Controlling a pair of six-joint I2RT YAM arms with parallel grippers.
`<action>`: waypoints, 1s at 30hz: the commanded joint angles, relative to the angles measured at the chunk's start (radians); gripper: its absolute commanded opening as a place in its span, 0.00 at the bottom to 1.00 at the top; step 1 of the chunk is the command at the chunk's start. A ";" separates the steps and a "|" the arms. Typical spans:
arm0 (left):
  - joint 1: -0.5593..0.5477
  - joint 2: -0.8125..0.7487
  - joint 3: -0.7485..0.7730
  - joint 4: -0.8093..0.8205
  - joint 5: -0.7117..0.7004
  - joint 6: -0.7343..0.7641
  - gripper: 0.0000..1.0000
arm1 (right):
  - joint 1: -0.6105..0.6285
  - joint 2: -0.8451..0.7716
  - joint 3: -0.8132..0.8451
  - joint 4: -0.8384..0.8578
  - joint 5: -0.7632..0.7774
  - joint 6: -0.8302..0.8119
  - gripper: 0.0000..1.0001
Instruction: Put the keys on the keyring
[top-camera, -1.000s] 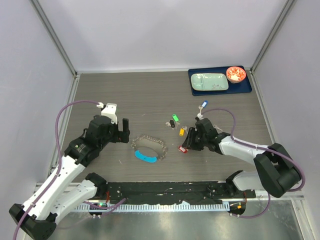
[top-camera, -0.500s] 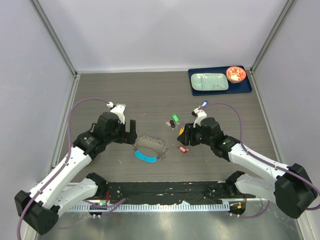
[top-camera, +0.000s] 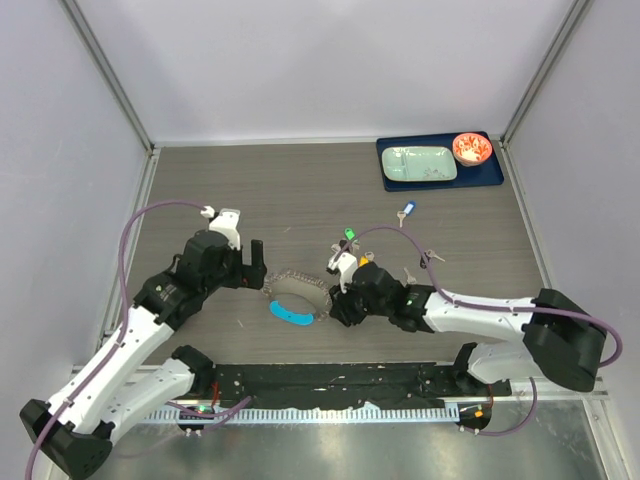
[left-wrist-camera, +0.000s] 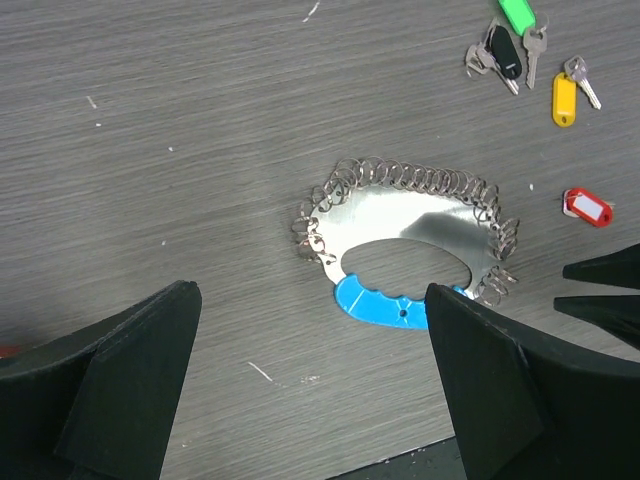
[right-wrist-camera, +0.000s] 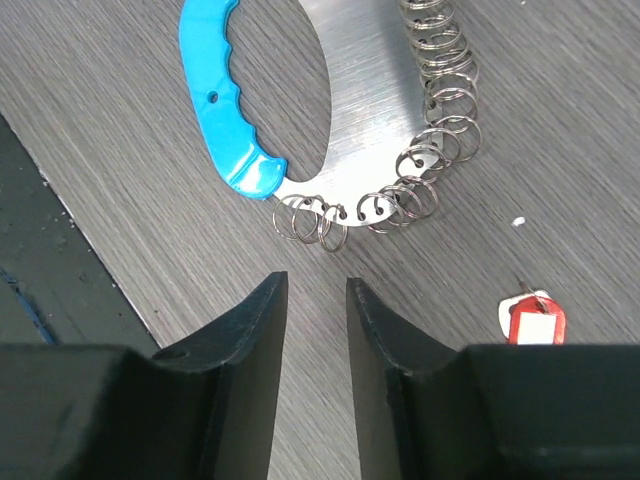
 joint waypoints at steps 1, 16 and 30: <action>-0.001 -0.044 -0.005 -0.011 -0.057 -0.002 1.00 | 0.037 0.051 0.046 0.080 0.063 -0.017 0.33; 0.016 -0.101 -0.025 0.003 -0.022 0.001 1.00 | 0.089 0.212 0.115 0.103 0.195 -0.043 0.27; 0.023 -0.093 -0.029 0.014 0.043 0.024 1.00 | 0.112 0.232 0.142 0.057 0.241 -0.072 0.04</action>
